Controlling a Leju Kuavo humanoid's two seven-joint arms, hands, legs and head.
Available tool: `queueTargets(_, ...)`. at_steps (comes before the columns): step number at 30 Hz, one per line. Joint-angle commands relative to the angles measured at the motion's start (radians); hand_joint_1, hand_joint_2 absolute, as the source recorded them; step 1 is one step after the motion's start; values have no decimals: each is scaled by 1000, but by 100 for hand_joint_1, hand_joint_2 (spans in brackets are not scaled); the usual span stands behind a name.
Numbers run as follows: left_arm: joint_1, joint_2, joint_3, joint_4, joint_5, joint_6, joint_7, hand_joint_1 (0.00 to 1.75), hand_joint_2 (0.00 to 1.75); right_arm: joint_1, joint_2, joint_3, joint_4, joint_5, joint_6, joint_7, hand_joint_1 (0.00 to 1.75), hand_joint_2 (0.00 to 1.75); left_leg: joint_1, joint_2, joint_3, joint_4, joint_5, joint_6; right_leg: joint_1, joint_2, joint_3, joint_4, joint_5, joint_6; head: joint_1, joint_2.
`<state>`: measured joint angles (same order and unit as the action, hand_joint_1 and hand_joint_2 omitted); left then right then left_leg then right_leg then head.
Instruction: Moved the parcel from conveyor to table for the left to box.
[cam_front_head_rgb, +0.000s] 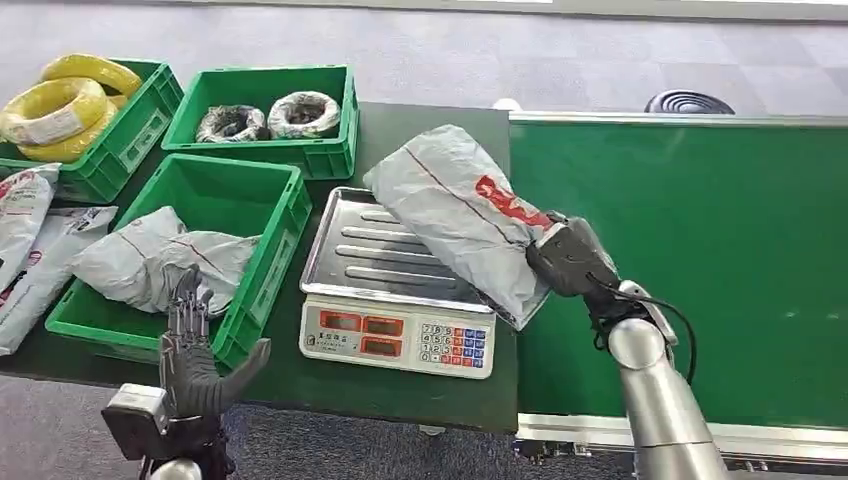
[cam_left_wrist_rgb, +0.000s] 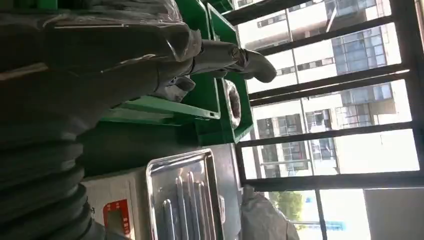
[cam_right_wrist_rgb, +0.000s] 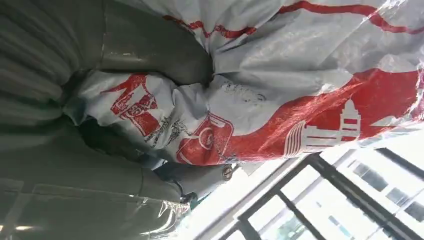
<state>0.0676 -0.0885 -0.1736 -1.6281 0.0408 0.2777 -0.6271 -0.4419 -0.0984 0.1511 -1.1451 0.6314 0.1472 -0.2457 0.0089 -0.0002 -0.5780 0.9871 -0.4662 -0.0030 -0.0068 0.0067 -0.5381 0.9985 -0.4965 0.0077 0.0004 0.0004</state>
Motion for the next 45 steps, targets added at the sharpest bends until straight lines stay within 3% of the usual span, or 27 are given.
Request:
queueTargets(1, -16, 18, -15, 66, 3, -4, 6, 0, 175, -177, -16, 172, 237, 42, 11, -149, 175, 175, -1, 3, 1, -2, 0, 0, -1, 3, 0, -1, 1, 0, 0, 0)
queueTargets(3, -16, 17, -15, 65, 3, -3, 6, 0, 175, -182, -8, 176, 238, 43, 10, -147, 175, 175, -1, 2, -1, 0, 0, 0, 0, 2, -2, 0, 1, 0, 0, 0)
queueTargets(4, -11, 17, -13, 58, 3, -2, 6, 0, 175, -186, 0, 174, 241, 46, -3, -140, 133, 175, -1, 2, 0, -1, 1, 0, -1, 2, -1, -1, 1, 0, 0, 0)
queueTargets(5, -6, 17, -12, 54, 3, 0, 6, 0, 175, -188, 6, 177, 243, 54, -16, -133, 3, 175, -1, 3, -1, -1, 1, 0, -1, 2, -2, 0, 1, 0, 0, 0)
queueTargets(17, -7, 22, 7, -3, 17, 9, 9, 0, 175, -213, 9, 155, 304, 61, -40, -98, 0, 175, -1, 2, -1, -1, 0, 0, 0, 1, -1, 0, 1, 0, 0, 0)
queueTargets(24, -135, 9, -62, 44, -133, 11, 95, 0, 175, -186, 68, 55, 261, 29, -219, -89, 0, 175, 0, -1, -3, 0, 1, 0, 0, -1, -3, 0, 0, 0, 0, 0)
queueTargets(32, -381, 25, -120, 212, -283, 45, 166, 0, 175, 85, 81, -146, -154, -214, -415, -226, 0, 175, 0, -10, -2, 0, 2, 0, 0, -11, 0, -1, -1, 0, 0, 0)
queueTargets(37, -528, 24, -165, 366, -333, 27, 221, 0, 175, 244, 59, -236, -293, -319, -427, -257, 0, 175, 0, -15, -2, 0, 2, 0, 0, -14, 1, -1, -1, 0, 0, 0)
queueTargets(45, -783, -64, -253, 709, -415, -10, 310, 0, 175, 448, 150, -364, -478, -440, -482, -310, 0, 175, 0, -16, -4, 1, 2, 0, 0, -14, 0, -1, -1, 0, 0, 0)
